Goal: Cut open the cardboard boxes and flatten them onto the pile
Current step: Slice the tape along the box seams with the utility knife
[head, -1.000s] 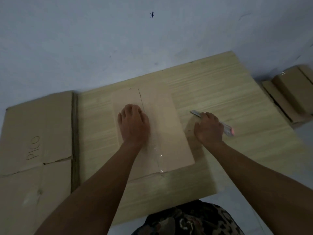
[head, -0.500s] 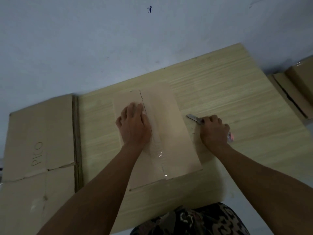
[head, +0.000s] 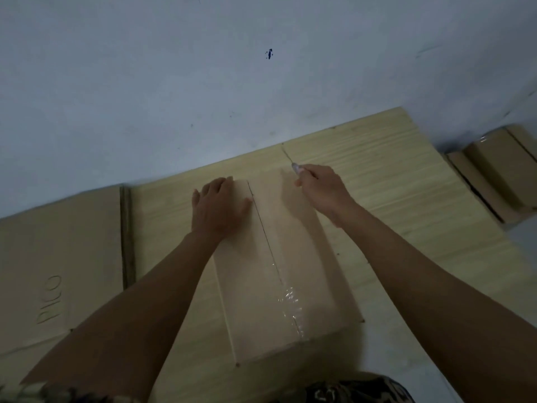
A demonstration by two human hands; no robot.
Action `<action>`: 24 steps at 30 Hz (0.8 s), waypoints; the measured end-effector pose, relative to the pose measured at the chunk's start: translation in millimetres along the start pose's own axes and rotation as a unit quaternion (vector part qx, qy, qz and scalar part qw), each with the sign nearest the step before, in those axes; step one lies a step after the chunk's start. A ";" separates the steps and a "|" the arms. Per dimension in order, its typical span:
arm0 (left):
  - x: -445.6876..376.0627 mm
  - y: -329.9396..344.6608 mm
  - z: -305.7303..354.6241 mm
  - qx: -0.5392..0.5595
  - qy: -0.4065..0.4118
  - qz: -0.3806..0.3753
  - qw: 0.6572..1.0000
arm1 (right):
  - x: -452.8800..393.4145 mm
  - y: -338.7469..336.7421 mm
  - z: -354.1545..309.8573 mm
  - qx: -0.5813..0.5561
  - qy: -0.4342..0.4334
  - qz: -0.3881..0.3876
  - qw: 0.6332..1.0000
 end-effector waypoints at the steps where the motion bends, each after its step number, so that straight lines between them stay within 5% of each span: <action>1: -2.5 0.4 -1.7 -0.008 -0.004 0.003 1.000 | 0.3 6.4 -4.7 -0.017 0.037 -0.034 0.999; 5: -4.5 8.4 -4.1 -0.006 0.004 0.037 0.999 | 5.3 31.4 -8.6 -0.032 0.092 -0.127 0.987; 16: -5.6 20.8 -4.3 0.038 0.002 0.116 0.993 | 5.9 63.1 -6.4 0.127 -0.024 -0.099 0.987; 24: -4.1 20.8 -5.9 0.043 -0.007 0.142 0.989 | 13.1 79.3 -22.9 0.212 0.002 -0.151 0.966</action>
Point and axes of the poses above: each hand's wrist, its own x-axis away from the middle knuckle, its own y-axis out of the palm, z = x × y, the point moved 4 cm from there along -x, towards the middle knuckle, and after that the axes turned 3 degrees about -x, right-handed, at the moved point
